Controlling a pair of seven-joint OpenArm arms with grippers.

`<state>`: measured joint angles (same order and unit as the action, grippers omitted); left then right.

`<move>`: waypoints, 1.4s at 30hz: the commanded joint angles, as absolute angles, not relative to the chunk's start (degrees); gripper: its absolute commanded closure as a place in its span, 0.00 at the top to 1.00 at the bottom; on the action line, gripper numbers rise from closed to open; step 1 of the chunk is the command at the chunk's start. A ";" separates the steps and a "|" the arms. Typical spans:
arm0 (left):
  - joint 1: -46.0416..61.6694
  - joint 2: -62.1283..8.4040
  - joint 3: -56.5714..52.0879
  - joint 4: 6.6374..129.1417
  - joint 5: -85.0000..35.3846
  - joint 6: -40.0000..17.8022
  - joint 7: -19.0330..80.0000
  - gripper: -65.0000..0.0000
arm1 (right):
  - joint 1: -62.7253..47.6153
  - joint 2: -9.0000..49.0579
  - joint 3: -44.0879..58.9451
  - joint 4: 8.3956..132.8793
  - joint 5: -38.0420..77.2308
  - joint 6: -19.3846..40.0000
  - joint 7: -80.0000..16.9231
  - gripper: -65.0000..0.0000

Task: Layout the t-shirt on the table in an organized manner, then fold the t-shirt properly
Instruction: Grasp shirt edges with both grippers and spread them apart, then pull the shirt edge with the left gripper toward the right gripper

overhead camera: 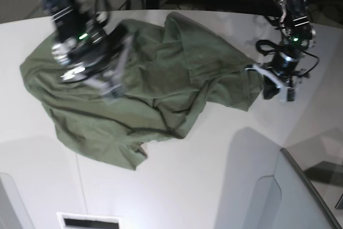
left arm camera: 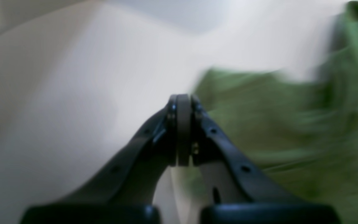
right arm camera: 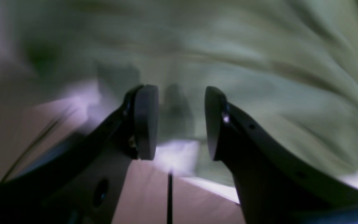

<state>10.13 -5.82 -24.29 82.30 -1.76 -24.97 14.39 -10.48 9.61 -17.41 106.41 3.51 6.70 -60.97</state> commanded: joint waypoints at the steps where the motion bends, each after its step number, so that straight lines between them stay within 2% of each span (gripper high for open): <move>1: 8.66 -5.67 -23.60 82.95 -2.42 -24.84 13.05 0.00 | -9.98 9.98 -12.79 105.80 3.38 6.90 -58.68 0.35; 3: 6.90 -4.00 -20.88 81.80 -1.89 -24.84 13.05 0.00 | -9.63 11.30 -4.70 100.62 3.47 6.99 -52.79 0.22; 5: 5.14 -3.38 -17.98 79.08 -1.89 -24.66 13.05 0.00 | -7.78 12.88 -1.98 94.11 3.47 7.43 -49.54 0.08; 6: 4.09 -3.38 -16.48 76.88 -1.89 -24.57 13.05 0.00 | -6.73 13.85 -1.63 90.15 3.56 8.31 -48.48 0.04; 12: -1.63 -3.65 -13.76 62.73 -1.89 -24.48 12.70 0.00 | -2.59 14.73 1.45 70.64 3.56 16.13 -40.66 0.04; 19: -9.45 -4.62 -13.32 53.67 -1.89 -24.48 11.91 0.00 | 5.32 16.04 1.45 53.41 3.38 16.13 -32.31 0.04; 24: -16.75 -4.62 -13.23 43.03 -1.80 -24.31 5.58 0.00 | 9.98 17.36 1.45 47.43 3.38 16.13 -30.11 0.04; 30: -24.66 -4.44 -11.74 33.19 -1.80 -20.53 -1.27 0.00 | 12.44 19.30 1.54 47.52 3.38 16.13 -29.93 0.04; 34: -27.65 -4.26 -7.34 33.89 -2.42 -20.53 -0.75 0.00 | 13.76 19.82 1.89 47.69 3.38 16.13 -29.93 0.04; 36: -27.74 -3.47 -7.08 38.37 -2.51 -20.53 1.45 0.00 | 13.23 20.79 1.98 50.86 3.38 16.13 -29.93 0.04; 42: -17.01 -0.31 -10.51 68.97 -2.51 -20.53 19.21 0.00 | 2.07 20.62 8.48 72.40 3.38 16.13 -30.46 0.05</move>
<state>-15.75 -0.30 -10.50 68.62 -2.02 -20.49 20.95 0.58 19.59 8.14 71.66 3.25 16.10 -31.55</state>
